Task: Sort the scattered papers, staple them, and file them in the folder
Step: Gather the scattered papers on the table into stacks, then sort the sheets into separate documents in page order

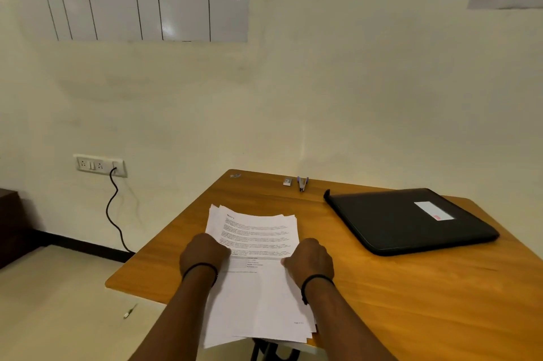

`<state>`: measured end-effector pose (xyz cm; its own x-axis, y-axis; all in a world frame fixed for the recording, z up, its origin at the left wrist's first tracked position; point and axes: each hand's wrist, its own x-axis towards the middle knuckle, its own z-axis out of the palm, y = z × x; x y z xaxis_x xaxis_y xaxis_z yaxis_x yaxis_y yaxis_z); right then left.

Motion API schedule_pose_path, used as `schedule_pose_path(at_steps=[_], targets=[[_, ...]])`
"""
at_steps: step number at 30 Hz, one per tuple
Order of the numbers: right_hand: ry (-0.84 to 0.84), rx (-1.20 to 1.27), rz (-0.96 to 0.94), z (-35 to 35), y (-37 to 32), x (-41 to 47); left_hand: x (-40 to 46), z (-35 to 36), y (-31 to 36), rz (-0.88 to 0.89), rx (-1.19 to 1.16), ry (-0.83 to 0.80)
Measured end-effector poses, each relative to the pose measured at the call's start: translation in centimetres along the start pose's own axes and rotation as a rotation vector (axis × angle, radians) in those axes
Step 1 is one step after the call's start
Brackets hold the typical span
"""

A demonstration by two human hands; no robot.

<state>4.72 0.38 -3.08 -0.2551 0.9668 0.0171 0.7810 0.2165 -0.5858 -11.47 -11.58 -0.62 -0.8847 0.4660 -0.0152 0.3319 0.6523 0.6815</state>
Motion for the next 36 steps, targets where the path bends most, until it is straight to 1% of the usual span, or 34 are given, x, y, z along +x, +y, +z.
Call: schedule_pose_path(at_steps=[3, 7, 9, 10, 11, 12, 13, 15, 16, 17, 18, 19, 21, 24, 27, 31, 36], targets=[[-0.063, 0.032, -0.013, -0.7, 0.4, -0.2, -0.2, -1.1, -0.4, -0.034, -0.123, -0.134], [-0.115, 0.081, 0.006, -1.5, 1.0, -0.4, -1.6, -1.8, -1.0, 0.003, -0.552, -0.263], [-0.097, 0.126, 0.034, -1.9, 1.1, -0.6, -2.9, -2.3, -1.2, 0.091, -0.707, -0.323], [-0.069, 0.204, 0.041, -2.4, 1.2, -0.8, -3.6, -2.7, -1.1, 0.156, -0.779, -0.362], [-0.055, 0.334, 0.045, -2.7, 1.3, -1.0, -4.1, -3.1, -1.0, 0.22, -0.843, -0.405], [-0.079, 0.517, 0.042, -3.3, 1.5, -1.3, -4.3, -3.6, -0.8, 0.279, -0.896, -0.436], [-0.136, 0.733, 0.021, -4.2, 1.7, -1.6, -4.6, -4.1, -0.3, 0.332, -0.933, -0.455], [-0.349, 1.106, -0.095, -6.0, 2.2, -1.9, -5.2, -5.1, 1.0, 0.431, -0.969, -0.497], [-0.442, 1.217, -0.196, -7.1, 2.2, -2.2, -5.5, -5.5, 1.8, 0.473, -0.973, -0.517], [-0.471, 1.284, -0.285, -8.2, 2.0, -2.6, -5.6, -5.9, 2.6, 0.508, -0.971, -0.525], [-0.433, 1.309, -0.35, -9.4, 1.6, -3.0, -5.7, -6.1, 3.7, 0.533, -0.962, -0.51], [-0.354, 1.305, -0.389, -10.6, 1.1, -3.3, -5.7, -6.4, 4.7, 0.56, -0.953, -0.479], [-0.162, 1.206, -0.467, -12.9, -0.1, -3.6, -5.8, -6.8, 6.7, 0.615, -0.967, -0.426], [-0.007, 1.079, -0.554, -16.0, -1.1, -3.9, -6.1, -6.9, 9.1, 0.632, -1.062, -0.419], [0.007, 1.048, -0.545, -16.7, 0.3, -4.1, -7.1, -5.5, 9.7, 0.601, -1.06, -0.432], [-0.032, 1.07, -0.398, -13.3, 4.3, -4.7, -8.1, -2.3, 8.0, 0.524, -0.996, -0.474], [-0.004, 1.108, -0.406, -12.6, 4.4, -4.2, -7.5, -1.9, 8.3, 0.511, -1.013, -0.455]])
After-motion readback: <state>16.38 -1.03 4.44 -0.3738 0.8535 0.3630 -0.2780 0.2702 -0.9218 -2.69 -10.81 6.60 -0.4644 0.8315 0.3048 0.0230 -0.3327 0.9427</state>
